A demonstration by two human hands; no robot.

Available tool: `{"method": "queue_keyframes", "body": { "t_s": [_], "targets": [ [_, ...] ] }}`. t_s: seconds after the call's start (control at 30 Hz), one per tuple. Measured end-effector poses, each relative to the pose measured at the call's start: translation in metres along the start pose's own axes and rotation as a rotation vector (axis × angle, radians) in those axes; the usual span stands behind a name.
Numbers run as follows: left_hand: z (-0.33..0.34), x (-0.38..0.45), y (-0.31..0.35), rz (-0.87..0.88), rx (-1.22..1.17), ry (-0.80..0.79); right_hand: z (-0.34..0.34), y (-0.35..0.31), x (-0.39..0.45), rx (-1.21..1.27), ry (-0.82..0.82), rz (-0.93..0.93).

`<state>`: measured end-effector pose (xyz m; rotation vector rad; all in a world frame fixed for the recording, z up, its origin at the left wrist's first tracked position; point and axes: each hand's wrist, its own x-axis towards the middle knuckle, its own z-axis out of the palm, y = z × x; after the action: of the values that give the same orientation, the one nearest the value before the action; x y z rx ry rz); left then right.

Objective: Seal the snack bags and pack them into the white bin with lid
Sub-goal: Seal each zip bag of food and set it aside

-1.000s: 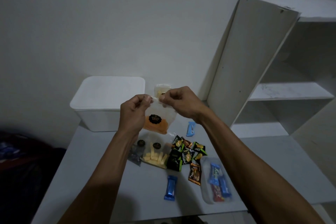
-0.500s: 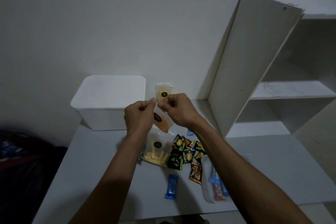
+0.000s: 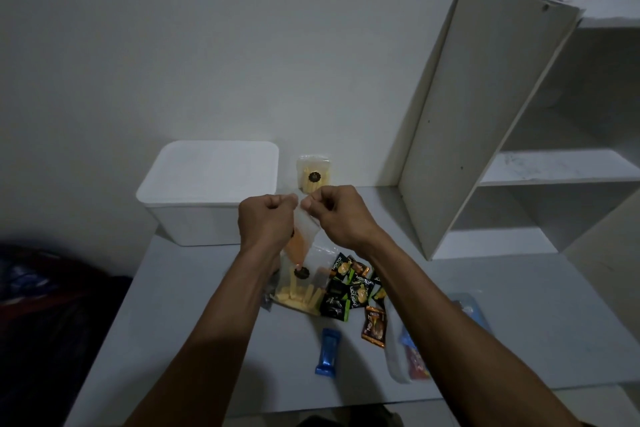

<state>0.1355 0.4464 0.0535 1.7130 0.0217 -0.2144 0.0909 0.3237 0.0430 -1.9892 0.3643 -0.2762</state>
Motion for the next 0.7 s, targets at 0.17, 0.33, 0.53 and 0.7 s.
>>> {"method": "queue_keyframes", "body": {
  "t_s": [0.17, 0.33, 0.53, 0.7],
  "targets": [
    [0.001, -0.002, 0.0, -0.064, -0.054, 0.015, -0.001, 0.006, -0.003, 0.003, -0.032, 0.063],
    [0.005, -0.007, -0.003, -0.052, 0.019, -0.025, 0.0, 0.007, -0.007, -0.028, 0.003, 0.047],
    [0.007, -0.008, -0.009, -0.089, 0.054, -0.019, -0.007, 0.007, -0.013, -0.043, 0.005, 0.06],
    [-0.006, 0.003, -0.014, 0.037, -0.025, -0.013, -0.035, -0.005, -0.016, -0.147, -0.126, -0.005]
  ]
}}
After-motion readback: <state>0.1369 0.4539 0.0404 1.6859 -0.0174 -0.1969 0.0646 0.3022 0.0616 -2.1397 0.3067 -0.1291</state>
